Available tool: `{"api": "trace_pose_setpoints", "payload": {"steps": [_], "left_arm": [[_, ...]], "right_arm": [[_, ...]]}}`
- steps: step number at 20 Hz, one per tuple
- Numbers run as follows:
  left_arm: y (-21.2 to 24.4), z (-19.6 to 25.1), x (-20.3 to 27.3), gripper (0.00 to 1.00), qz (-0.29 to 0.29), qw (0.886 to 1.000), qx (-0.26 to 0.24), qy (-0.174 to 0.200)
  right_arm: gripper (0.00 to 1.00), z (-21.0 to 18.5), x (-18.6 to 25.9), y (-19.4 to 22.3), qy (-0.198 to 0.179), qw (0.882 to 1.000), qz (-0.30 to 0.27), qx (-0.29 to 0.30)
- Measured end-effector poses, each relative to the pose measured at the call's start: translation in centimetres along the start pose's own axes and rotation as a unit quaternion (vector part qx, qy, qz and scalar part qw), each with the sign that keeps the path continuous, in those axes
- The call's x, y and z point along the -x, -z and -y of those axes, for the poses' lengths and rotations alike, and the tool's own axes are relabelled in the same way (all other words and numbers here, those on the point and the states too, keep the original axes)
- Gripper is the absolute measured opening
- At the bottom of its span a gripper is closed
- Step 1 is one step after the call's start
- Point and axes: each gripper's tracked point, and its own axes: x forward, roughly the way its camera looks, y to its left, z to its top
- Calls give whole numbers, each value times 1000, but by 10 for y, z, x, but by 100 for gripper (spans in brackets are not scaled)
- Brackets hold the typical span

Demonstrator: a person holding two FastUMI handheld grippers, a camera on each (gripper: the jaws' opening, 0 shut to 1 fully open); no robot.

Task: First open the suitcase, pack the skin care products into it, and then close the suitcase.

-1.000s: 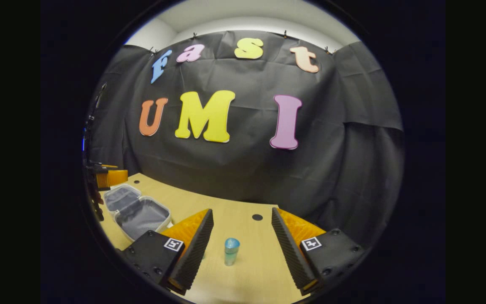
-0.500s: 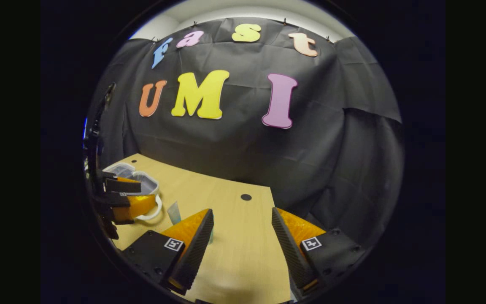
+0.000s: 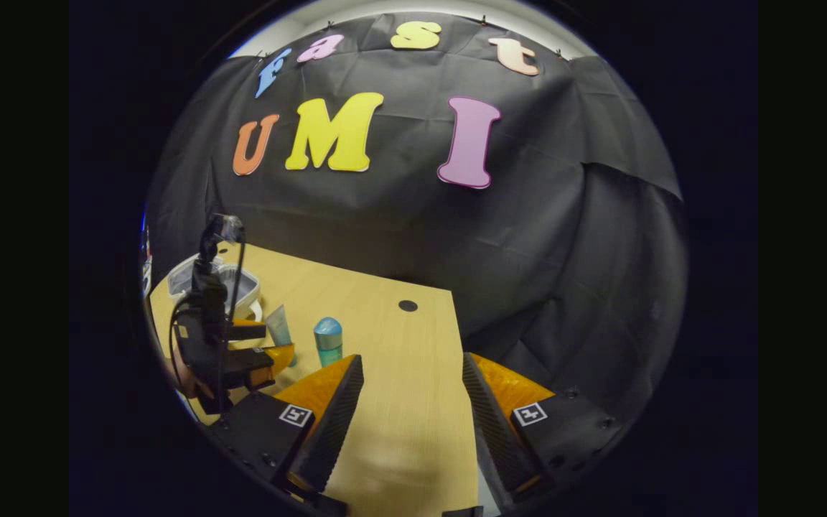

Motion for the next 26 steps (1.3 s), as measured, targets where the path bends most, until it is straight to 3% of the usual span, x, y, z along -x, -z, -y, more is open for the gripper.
{"api": "trace_pose_setpoints", "payload": {"steps": [6, 8, 13, 14, 16, 20, 21, 22, 26], "left_arm": [[21, -7, -20, 100, -35, 999, 11, -3], [24, -8, -23, 80, -40, 999, 14, -3], [22, -10, -24, 44, -36, 999, 21, -1], [22, -10, -22, 48, -38, 999, 22, 5], [15, -10, -15, 39, -37, 999, 20, 8], [-11, 0, 17, 36, -31, 998, 52, 36], [-21, 0, 29, 43, -28, 997, 66, 39], [-30, -2, 40, 37, -25, 996, 75, 38], [-69, -23, 90, 36, 1, 996, 82, 16]], "right_arm": [[82, 1, -10, 3, -2, 1000, -8, -8], [82, -6, -14, 3, -10, 1000, -10, -9], [82, -23, -23, 7, -32, 999, -16, -6], [82, -25, -27, 9, -33, 999, -19, -5], [80, -32, -31, 14, -46, 999, -25, -4], [76, -52, -41, 28, -80, 996, -42, 0], [80, -58, -45, 33, -87, 995, -47, -5], [76, -65, -50, 37, -94, 994, -49, -12], [78, -100, -77, 50, -119, 991, -60, -32]]}}
